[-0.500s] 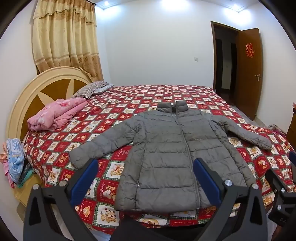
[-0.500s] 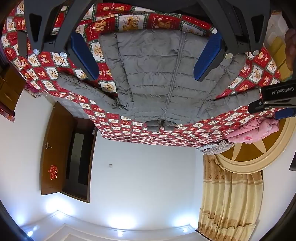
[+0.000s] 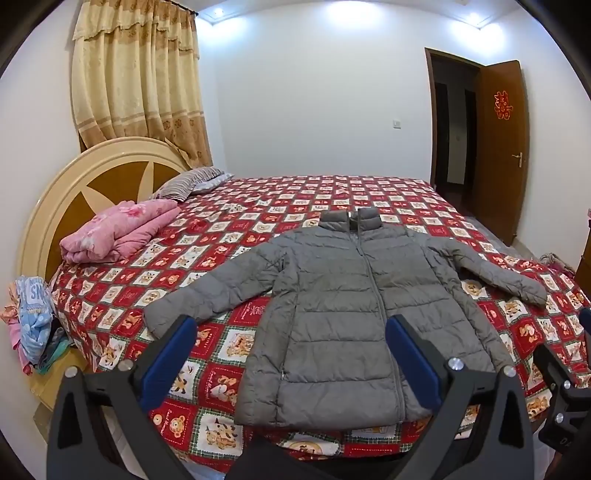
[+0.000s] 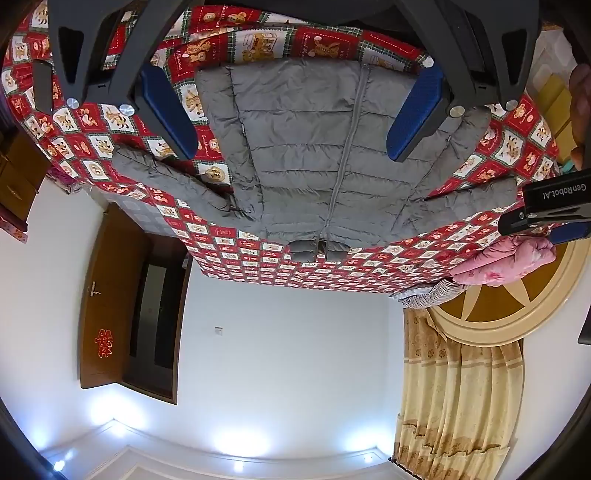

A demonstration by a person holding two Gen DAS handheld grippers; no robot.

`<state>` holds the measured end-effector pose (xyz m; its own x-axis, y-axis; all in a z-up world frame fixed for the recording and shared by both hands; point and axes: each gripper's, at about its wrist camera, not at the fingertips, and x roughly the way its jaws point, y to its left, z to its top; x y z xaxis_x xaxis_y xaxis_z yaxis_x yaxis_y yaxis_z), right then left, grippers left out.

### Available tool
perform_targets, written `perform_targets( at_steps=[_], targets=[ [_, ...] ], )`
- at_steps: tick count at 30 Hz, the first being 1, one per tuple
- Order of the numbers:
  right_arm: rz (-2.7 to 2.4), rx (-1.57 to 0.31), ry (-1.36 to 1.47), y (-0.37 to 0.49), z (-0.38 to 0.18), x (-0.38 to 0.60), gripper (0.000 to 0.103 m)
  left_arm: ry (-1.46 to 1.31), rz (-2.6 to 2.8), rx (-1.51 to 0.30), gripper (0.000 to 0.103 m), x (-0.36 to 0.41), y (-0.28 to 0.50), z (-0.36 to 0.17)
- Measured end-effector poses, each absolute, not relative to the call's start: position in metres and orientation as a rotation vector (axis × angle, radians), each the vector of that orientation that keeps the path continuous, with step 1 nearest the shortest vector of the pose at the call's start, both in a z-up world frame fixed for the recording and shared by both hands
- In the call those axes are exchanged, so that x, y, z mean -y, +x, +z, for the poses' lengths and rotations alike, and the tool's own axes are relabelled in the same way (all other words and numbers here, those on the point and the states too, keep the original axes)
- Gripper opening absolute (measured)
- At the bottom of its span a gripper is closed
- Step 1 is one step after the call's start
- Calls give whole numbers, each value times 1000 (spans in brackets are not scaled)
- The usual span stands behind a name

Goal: Fold large clothes

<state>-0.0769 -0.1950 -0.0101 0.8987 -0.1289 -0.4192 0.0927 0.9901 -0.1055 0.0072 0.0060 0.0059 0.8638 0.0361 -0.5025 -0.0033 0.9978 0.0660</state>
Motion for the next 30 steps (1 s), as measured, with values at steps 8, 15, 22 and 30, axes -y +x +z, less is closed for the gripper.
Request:
perform_targets(
  at_steps=[8,15,22,30],
  targets=[
    [-110,-438,-81,-77,-12,191,102,59,29,-520,103,-10,5,6],
    [-107,-439,-81,-78,-12,194,102,61,34,-514,103,-11,4,5],
    [-104,-442,-83,-77,-14,193,102,61,38,-514,103,-12,4,5],
    [-106,-442,-81,-77,-14,191,102,58,42,-512,103,-15,6,5]
  ],
)
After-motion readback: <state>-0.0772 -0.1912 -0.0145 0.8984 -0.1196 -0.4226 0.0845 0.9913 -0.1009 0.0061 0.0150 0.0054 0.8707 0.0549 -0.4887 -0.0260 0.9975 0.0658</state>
